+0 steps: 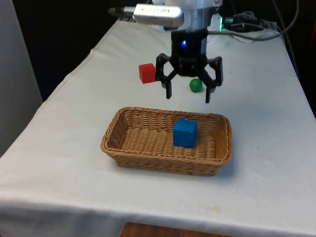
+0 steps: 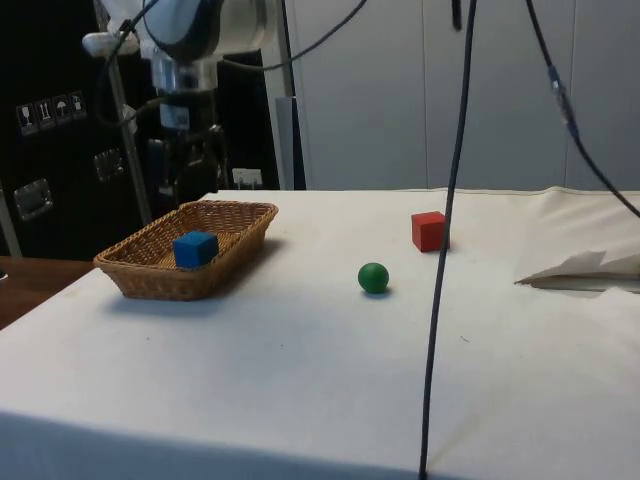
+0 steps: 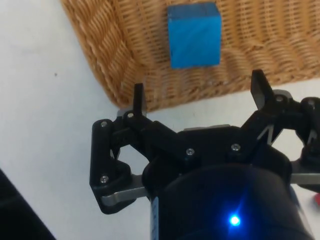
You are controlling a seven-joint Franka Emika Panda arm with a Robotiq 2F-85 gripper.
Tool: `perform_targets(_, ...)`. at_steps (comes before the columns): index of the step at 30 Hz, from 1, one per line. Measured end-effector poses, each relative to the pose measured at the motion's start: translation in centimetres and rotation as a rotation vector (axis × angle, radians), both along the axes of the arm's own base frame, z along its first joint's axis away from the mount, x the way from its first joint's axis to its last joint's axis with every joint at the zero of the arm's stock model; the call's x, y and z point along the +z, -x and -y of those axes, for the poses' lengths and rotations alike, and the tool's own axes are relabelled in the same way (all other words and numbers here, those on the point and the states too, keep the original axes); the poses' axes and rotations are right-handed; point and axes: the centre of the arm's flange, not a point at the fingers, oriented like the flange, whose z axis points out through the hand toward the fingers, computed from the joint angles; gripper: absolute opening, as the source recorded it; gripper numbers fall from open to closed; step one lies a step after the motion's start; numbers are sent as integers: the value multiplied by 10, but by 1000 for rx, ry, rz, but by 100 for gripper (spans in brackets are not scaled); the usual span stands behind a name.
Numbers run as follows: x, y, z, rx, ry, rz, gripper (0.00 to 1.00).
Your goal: Place all non-red objects into the basket.
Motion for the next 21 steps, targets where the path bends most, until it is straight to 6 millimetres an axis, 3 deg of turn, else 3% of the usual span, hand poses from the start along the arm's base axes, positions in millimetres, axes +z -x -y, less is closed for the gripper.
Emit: perform_targets(21,80,63,3,55,-14,6,100)
